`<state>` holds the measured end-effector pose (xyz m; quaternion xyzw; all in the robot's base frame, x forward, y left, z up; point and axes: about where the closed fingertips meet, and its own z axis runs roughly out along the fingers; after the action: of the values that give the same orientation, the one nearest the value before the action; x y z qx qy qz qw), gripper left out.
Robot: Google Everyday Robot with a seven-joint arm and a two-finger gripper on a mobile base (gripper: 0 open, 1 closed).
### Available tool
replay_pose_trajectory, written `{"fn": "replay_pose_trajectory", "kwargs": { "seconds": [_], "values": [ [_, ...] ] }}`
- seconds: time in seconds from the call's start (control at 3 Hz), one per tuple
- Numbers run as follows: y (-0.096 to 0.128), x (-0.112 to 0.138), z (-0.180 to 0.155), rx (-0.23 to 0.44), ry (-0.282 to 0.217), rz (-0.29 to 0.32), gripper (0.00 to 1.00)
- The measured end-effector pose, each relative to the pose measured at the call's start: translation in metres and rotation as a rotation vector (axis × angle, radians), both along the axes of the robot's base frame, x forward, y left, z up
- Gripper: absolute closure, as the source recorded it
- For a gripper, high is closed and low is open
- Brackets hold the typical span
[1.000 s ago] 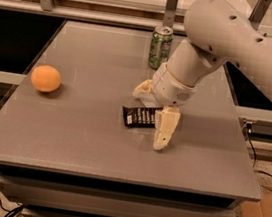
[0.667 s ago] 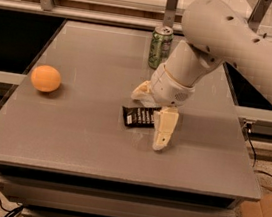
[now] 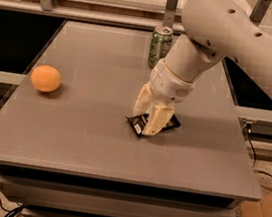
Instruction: Move rxbar chocolate near orange
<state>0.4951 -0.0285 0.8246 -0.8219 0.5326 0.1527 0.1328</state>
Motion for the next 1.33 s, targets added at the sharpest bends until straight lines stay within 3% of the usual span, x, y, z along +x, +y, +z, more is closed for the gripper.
{"fn": "replay_pose_trajectory", "kwargs": {
  "seconds": [0.33,1.0,1.33],
  "values": [
    [0.0,0.0,0.006,0.0,0.0,0.0,0.97],
    [-0.003,0.002,0.006,0.023,-0.02,-0.002,1.0],
    [-0.001,0.005,0.024,0.065,-0.049,0.011,1.0]
  ]
}}
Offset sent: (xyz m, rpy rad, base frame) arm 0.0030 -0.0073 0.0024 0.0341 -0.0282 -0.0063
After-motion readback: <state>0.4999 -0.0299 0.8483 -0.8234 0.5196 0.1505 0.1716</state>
